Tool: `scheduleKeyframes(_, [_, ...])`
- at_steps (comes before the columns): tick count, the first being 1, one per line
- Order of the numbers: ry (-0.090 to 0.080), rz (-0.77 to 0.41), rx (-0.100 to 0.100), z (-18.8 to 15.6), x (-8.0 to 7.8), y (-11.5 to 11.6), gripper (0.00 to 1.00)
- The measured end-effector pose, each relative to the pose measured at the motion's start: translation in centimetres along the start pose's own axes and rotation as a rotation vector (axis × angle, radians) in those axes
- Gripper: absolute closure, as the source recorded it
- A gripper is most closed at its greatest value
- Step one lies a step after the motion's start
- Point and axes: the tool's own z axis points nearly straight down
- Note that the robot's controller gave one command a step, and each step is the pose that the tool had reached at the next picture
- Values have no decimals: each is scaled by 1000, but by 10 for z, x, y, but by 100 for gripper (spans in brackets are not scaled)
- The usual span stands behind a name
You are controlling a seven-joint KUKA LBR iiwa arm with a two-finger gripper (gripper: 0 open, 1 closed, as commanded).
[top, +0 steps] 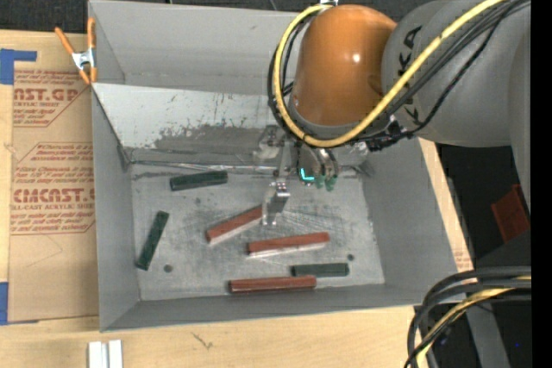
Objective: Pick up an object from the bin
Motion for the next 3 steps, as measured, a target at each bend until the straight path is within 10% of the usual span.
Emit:
scheduleKeyframes(1, [-8,1,-1,-4,-2,0,0])
scheduleKeyframes(2, [-20,-61,-4,122,-18,9,100])
scheduleKeyframes(3, [-20,-61,-4,122,-18,9,100])
